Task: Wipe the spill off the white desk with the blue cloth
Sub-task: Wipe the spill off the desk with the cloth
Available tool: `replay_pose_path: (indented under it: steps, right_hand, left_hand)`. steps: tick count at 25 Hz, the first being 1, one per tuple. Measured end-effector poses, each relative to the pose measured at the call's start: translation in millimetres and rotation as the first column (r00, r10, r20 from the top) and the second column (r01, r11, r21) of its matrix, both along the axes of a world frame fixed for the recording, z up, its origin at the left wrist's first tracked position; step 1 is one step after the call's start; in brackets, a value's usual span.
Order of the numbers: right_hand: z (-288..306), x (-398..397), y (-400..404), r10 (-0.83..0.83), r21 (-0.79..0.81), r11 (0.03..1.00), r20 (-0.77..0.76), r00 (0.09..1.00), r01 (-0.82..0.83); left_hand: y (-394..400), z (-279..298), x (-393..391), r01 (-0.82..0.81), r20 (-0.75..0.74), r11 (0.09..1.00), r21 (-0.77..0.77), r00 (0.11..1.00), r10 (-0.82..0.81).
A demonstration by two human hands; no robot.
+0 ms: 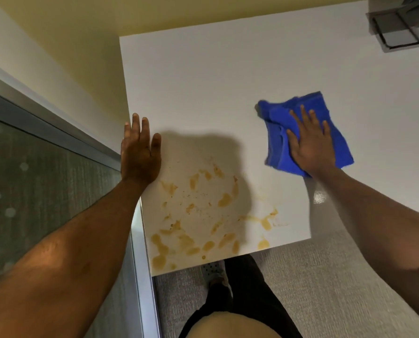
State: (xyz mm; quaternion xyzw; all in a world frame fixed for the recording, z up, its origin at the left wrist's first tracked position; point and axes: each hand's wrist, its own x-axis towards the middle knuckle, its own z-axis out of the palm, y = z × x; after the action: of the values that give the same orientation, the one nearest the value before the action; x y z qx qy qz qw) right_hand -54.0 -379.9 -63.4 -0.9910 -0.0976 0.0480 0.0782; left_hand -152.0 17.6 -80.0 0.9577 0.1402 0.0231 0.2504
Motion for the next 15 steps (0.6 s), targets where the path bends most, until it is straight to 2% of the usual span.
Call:
replay_pose_path:
  steps: [1,3,6,9,11,15]
  right_hand:
    - [-0.8,10.4,19.5,-0.029,-0.006,1.0,0.006,1.0,0.029]
    - [-1.6,20.0,62.4,0.017,-0.014,1.0,0.008,1.0,-0.016]
    - [-2.5,-10.4,98.7,0.27,-0.034,0.962,0.002,0.963,-0.27]
    - [0.3,-57.4,63.9,0.477,-0.039,0.878,-0.03,0.878,-0.478]
    - [5.5,-51.1,25.4,0.436,-0.016,0.9,-0.033,0.899,-0.436]
    - [4.2,12.6,11.1,0.17,-0.01,0.985,-0.02,0.985,-0.17]
  left_hand:
    - [0.0,-1.3,0.1,0.0,-0.002,1.0,0.003,1.0,0.0]
    - [0.9,-3.6,-0.1,0.004,-0.001,1.0,0.01,1.0,-0.004]
    - [0.7,-4.0,-0.4,0.005,0.015,1.0,0.018,1.0,-0.005]
    - [-0.1,-1.9,-0.4,0.02,0.029,1.0,0.012,0.999,-0.02]
    - [0.0,-1.4,-1.2,0.016,0.035,1.0,0.025,0.999,-0.017]
    - [-0.2,-3.4,-3.1,0.005,0.03,0.999,0.053,1.0,-0.007]
